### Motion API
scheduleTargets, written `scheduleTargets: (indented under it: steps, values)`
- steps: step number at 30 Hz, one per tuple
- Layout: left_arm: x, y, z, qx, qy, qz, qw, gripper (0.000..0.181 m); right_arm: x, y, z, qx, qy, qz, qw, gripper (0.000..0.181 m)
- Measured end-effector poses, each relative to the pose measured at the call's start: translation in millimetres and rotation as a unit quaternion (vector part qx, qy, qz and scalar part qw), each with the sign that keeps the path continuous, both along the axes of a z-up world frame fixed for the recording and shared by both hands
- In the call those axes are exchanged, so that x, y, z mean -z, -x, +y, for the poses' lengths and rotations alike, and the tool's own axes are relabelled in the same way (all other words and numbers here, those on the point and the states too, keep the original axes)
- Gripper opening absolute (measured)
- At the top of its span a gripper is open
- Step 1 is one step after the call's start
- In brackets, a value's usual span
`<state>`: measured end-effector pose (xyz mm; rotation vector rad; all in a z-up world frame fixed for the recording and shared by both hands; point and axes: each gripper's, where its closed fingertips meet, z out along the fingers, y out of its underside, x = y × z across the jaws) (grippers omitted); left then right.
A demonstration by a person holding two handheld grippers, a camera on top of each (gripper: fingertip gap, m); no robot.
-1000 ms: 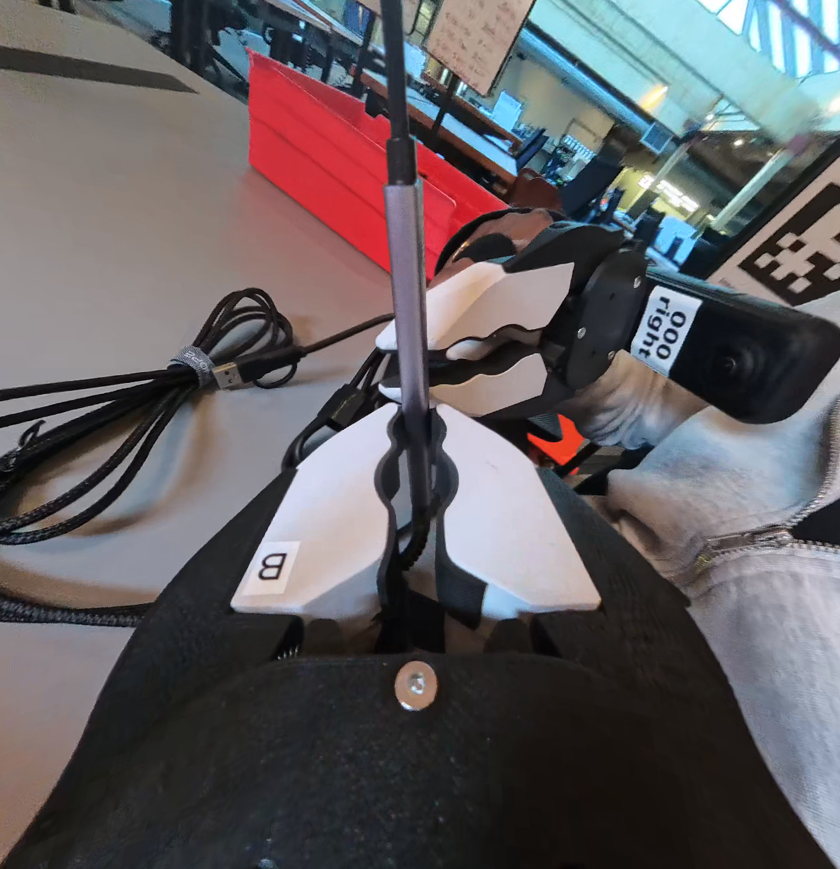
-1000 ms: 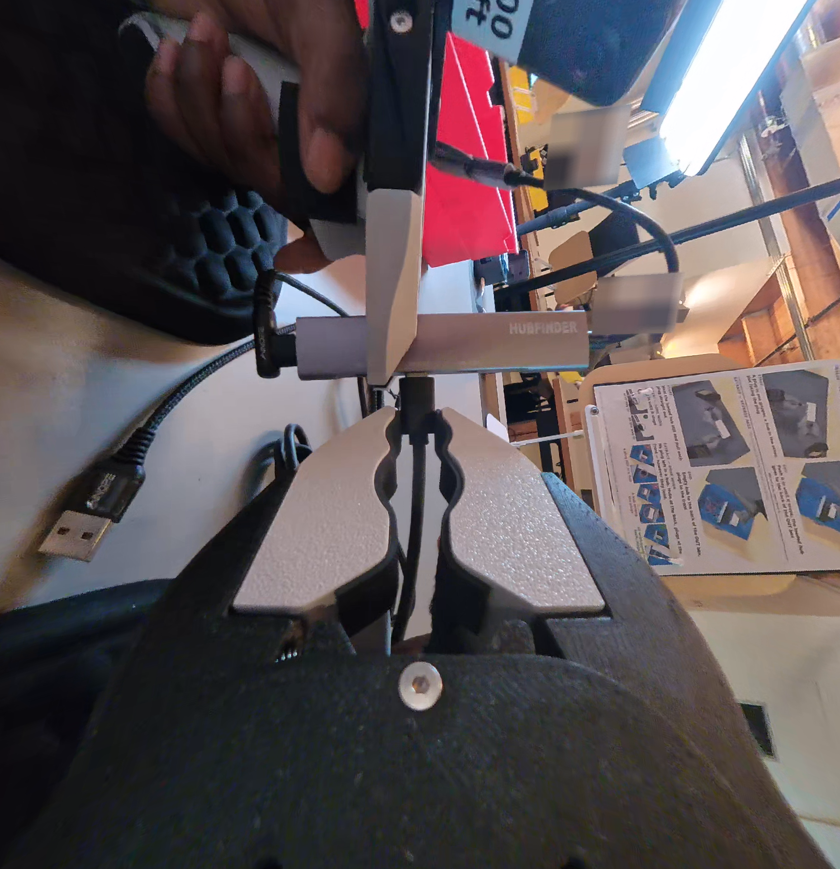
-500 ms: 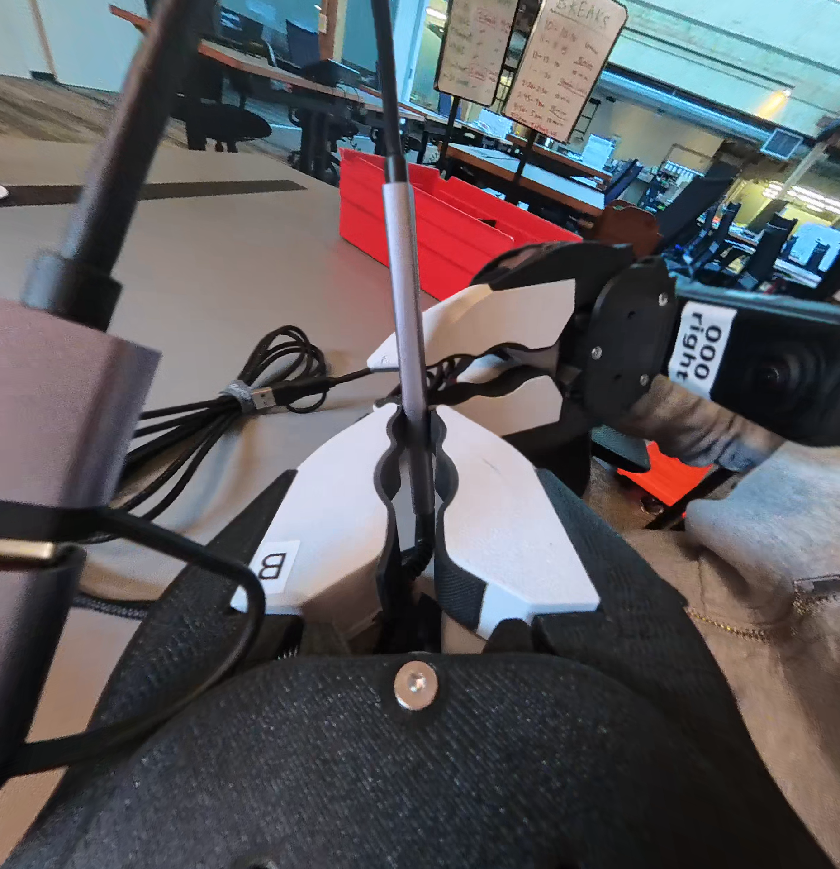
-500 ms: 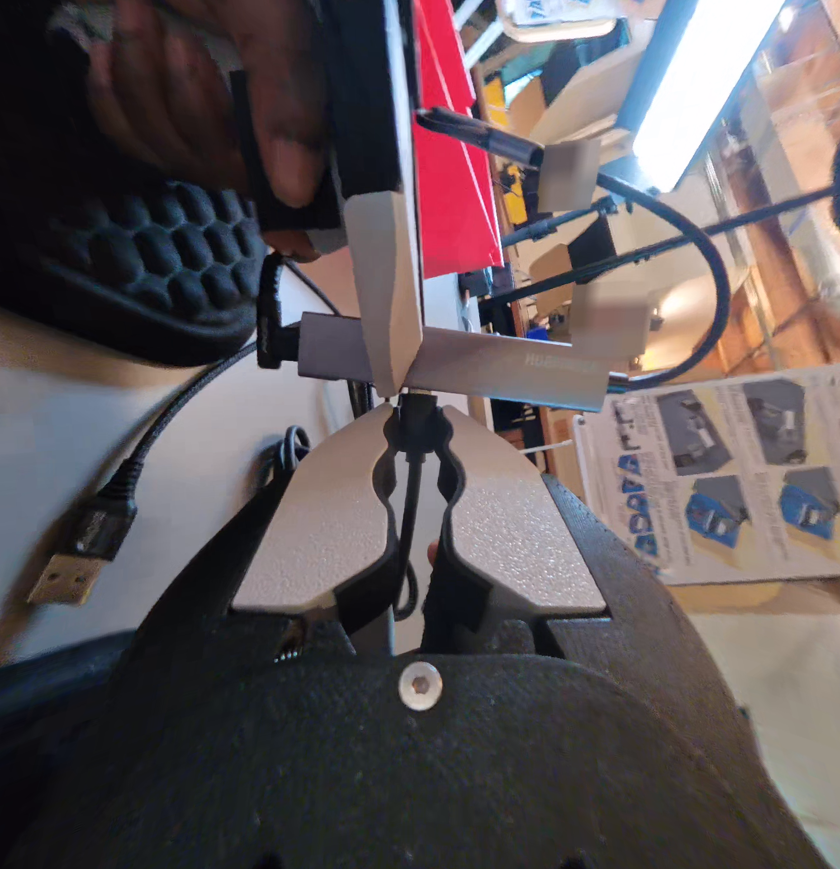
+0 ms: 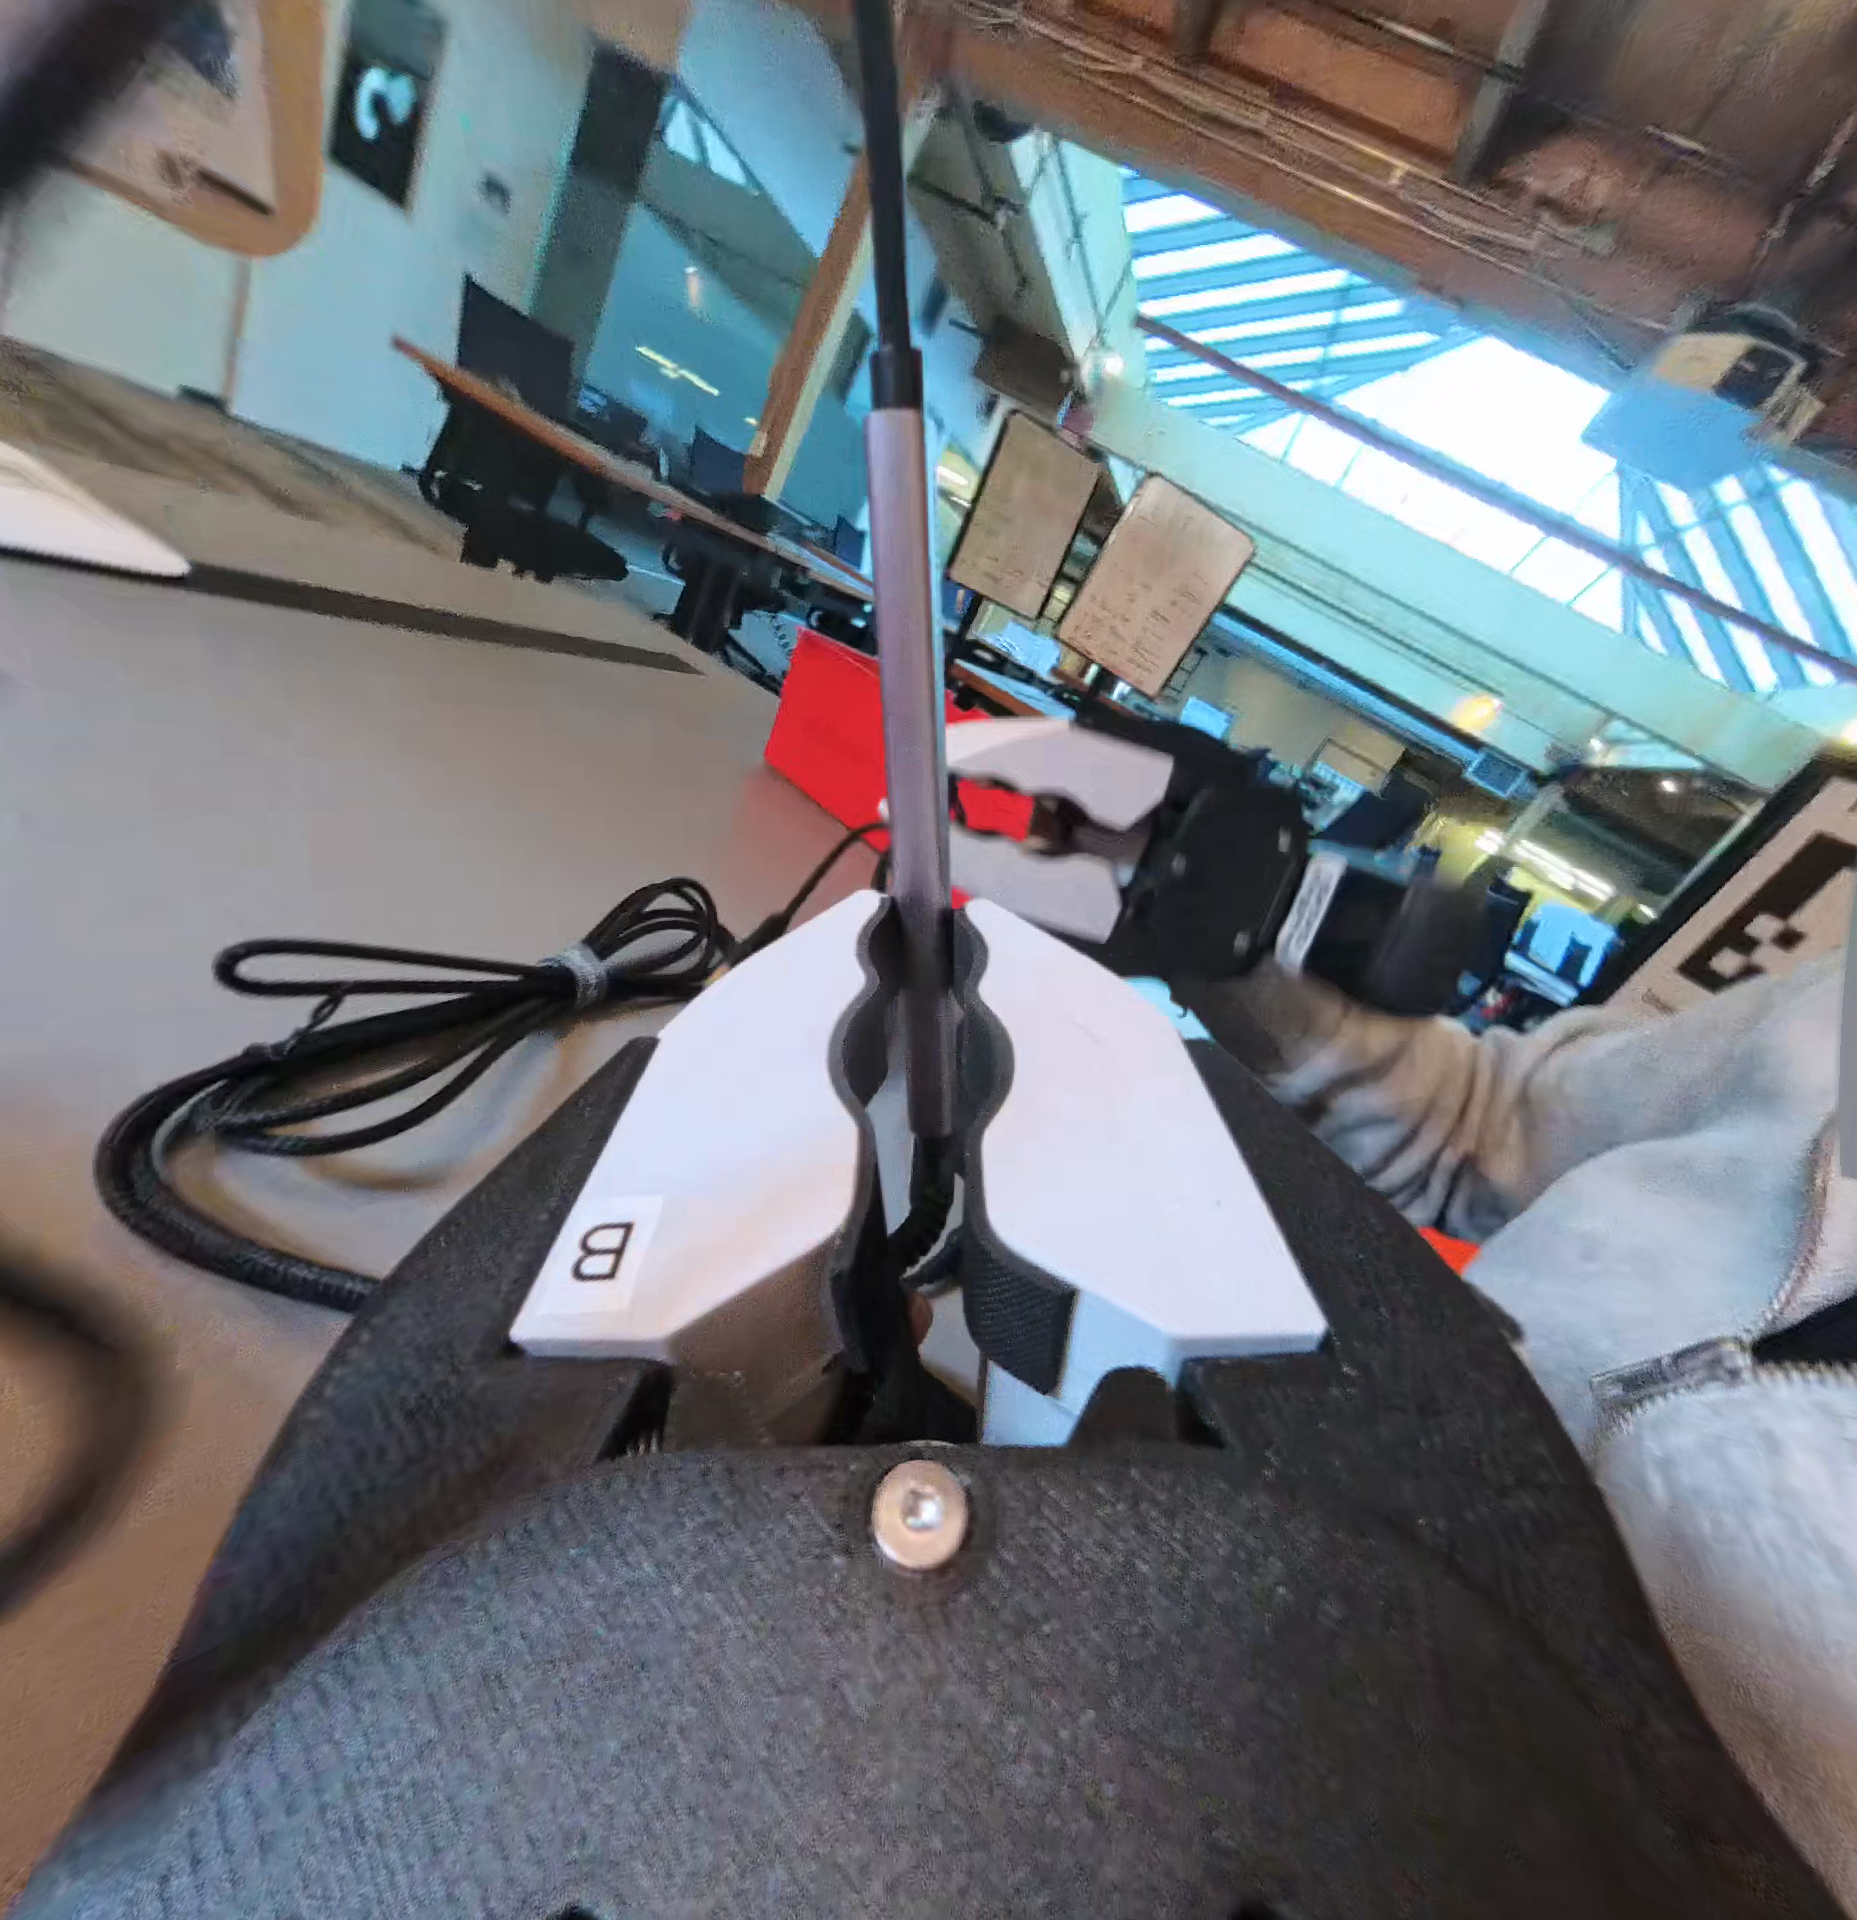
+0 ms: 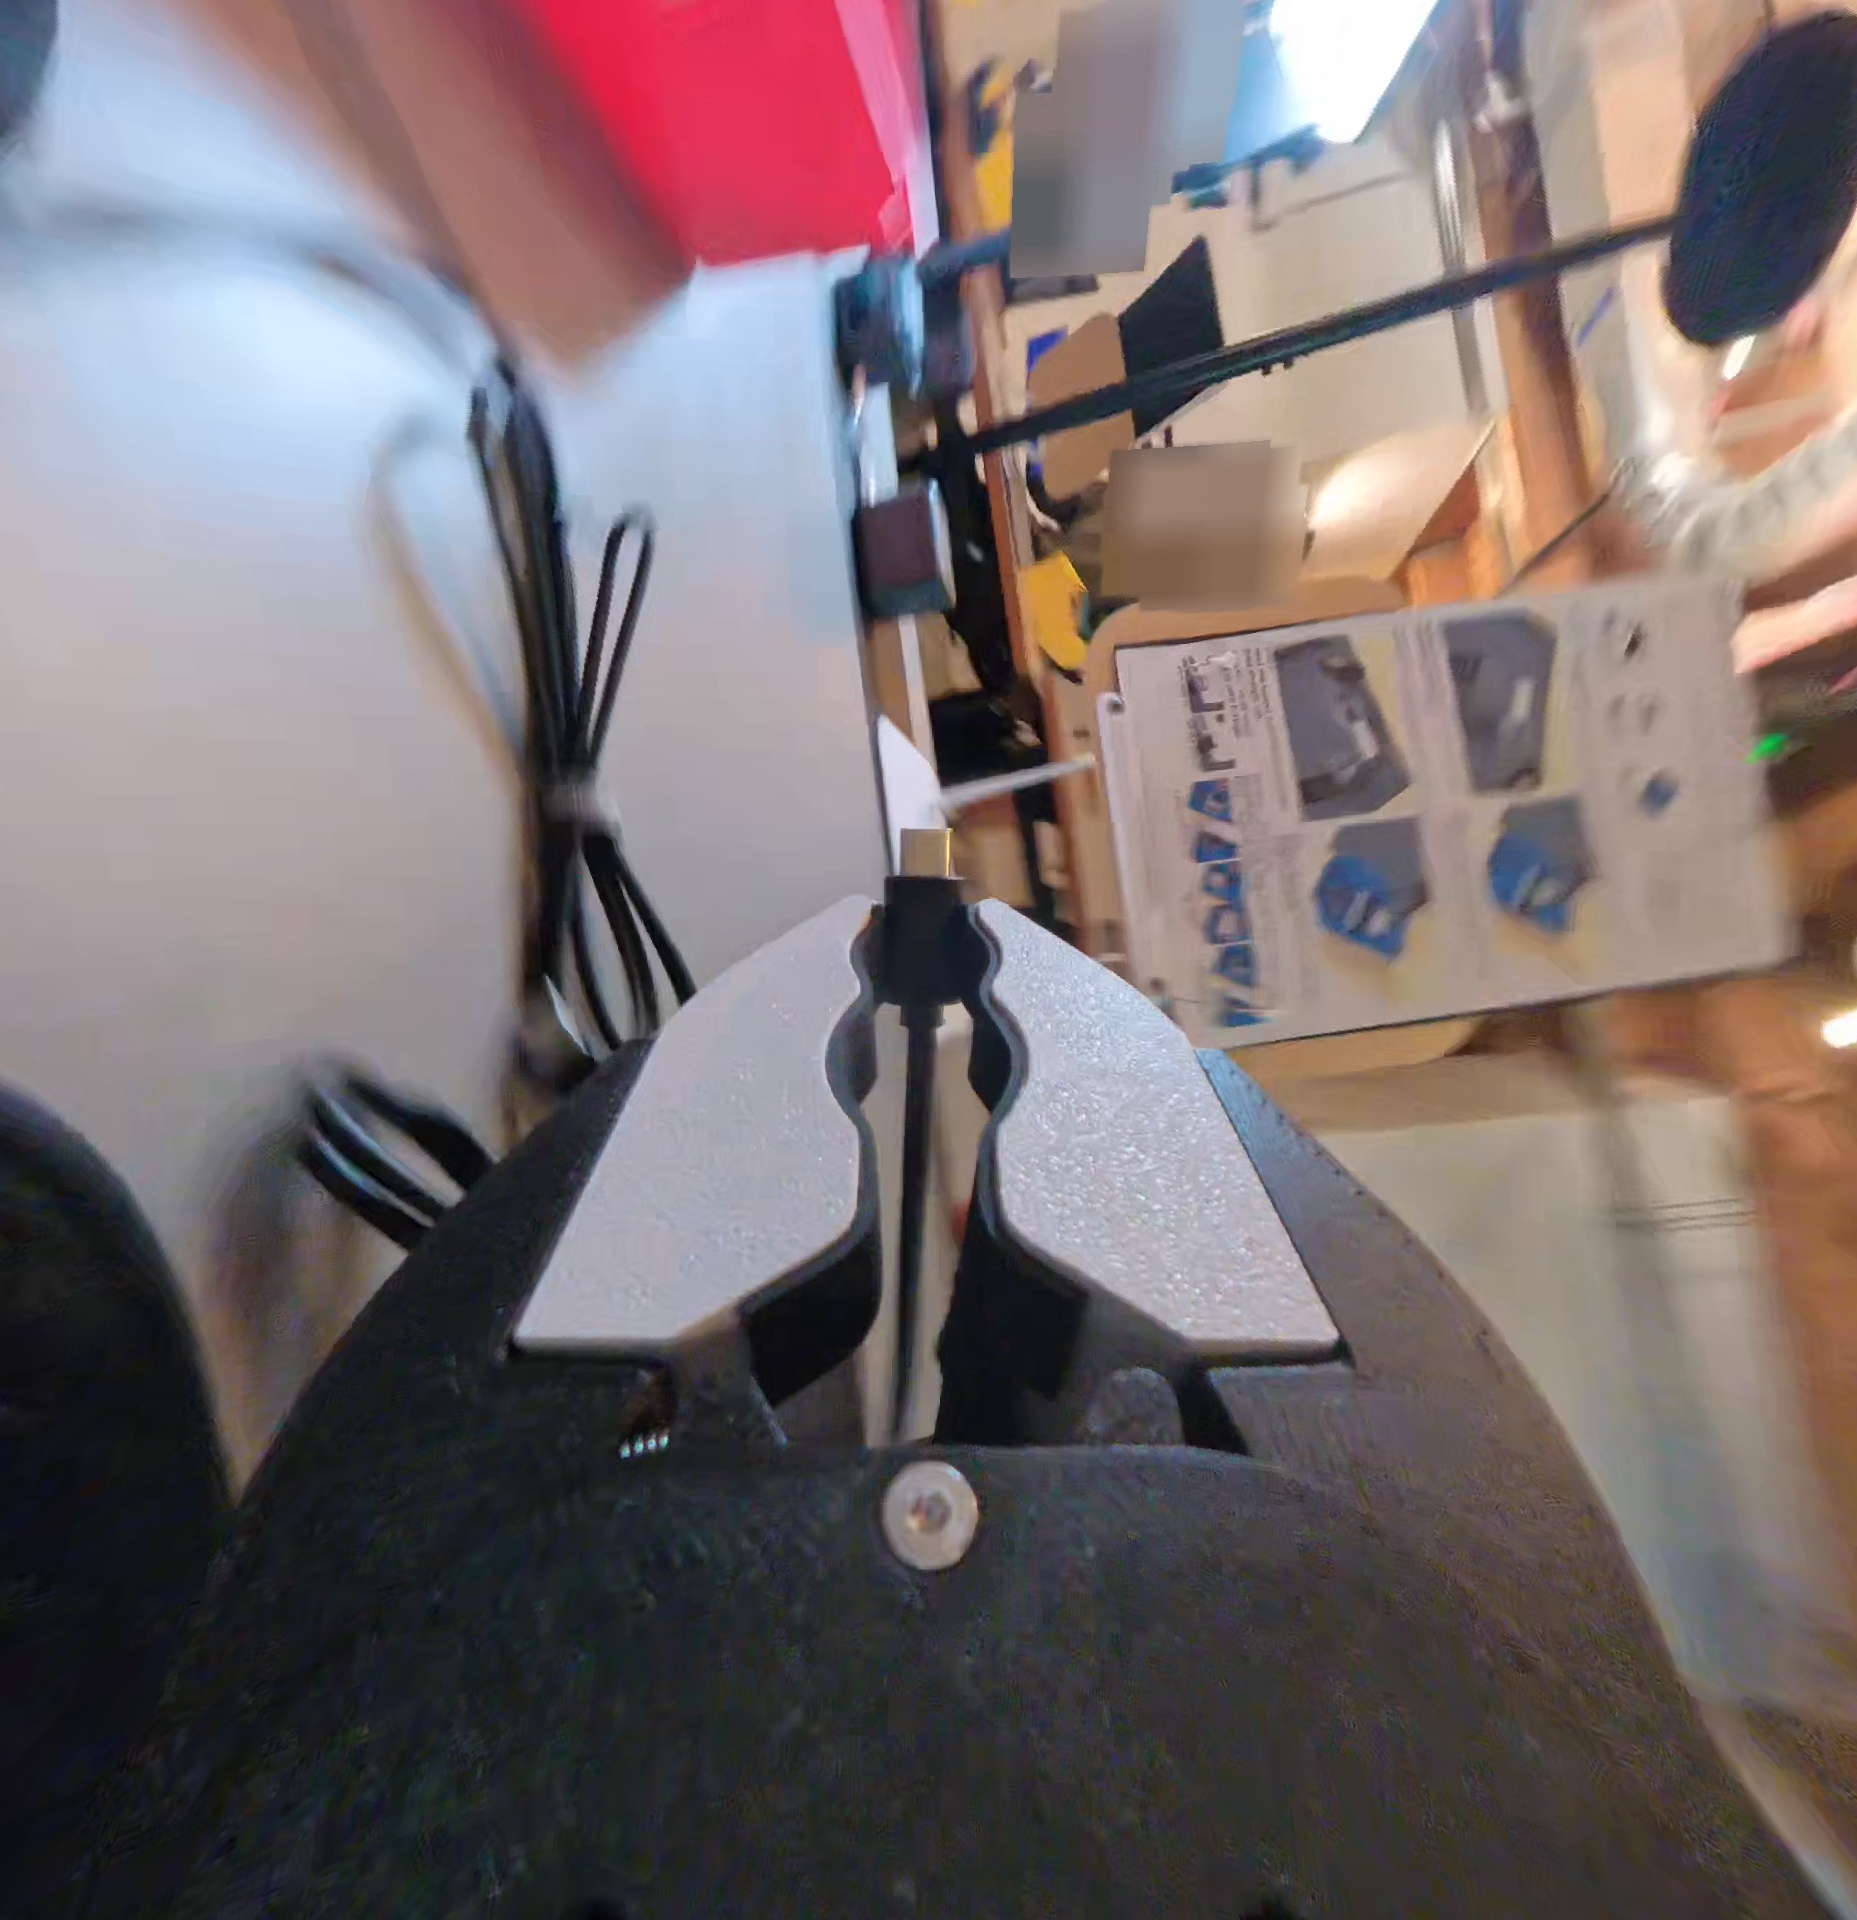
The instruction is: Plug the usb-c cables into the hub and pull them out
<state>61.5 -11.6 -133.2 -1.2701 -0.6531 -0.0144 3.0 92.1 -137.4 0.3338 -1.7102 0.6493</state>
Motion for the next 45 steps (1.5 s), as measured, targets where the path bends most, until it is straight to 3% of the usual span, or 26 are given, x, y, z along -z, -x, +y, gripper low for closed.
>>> scheduleTargets:
  steps: [2,5,9,14,18,24,28,34,37,39,42,45]
  values:
    - [7,-3,13,0.012,0.049,0.014,0.999,0.008,-28,-21,-11,-0.05,0.127,-0.081,0.987,0.013]
    - [14,-13,29,0.049,0.093,0.036,0.994,0.009,-73,-29,-11,-0.064,0.236,-0.102,0.964,0.013]
    - [2,-15,20,0.049,0.041,0.048,0.997,0.009,-157,-30,24,-0.096,0.387,-0.132,0.908,0.013]
    - [-9,-13,8,0.046,-0.019,0.04,0.998,0.009,-237,-39,91,-0.07,0.447,-0.072,0.889,0.013]
    - [-7,-15,10,0.049,-0.008,0.044,0.998,0.009,-260,-37,156,0.014,0.456,-0.026,0.889,0.013]
    - [-5,-14,12,0.052,-0.003,0.04,0.998,0.009,-220,-13,245,0.134,0.449,-0.038,0.882,0.013]
    - [-3,-15,14,0.058,0.003,0.037,0.998,0.009,-174,2,291,0.16,0.489,-0.096,0.852,0.013]
    - [-2,-14,15,0.07,0.0,0.024,0.997,0.01,-86,14,321,0.212,0.433,-0.194,0.854,0.013]
    - [-1,-14,16,0.072,0.002,0.023,0.997,0.01,-34,15,336,0.285,0.401,-0.292,0.82,0.013]
    - [-1,-14,16,0.071,0.002,0.022,0.997,0.01,-9,14,341,0.321,0.356,-0.328,0.814,0.014]
    - [-2,-13,15,0.071,-0.001,0.02,0.997,0.01,8,20,348,0.363,0.308,-0.337,0.812,0.014]
    - [-2,-14,16,0.072,0.0,0.021,0.997,0.01,5,32,345,0.348,0.268,-0.323,0.838,0.013]
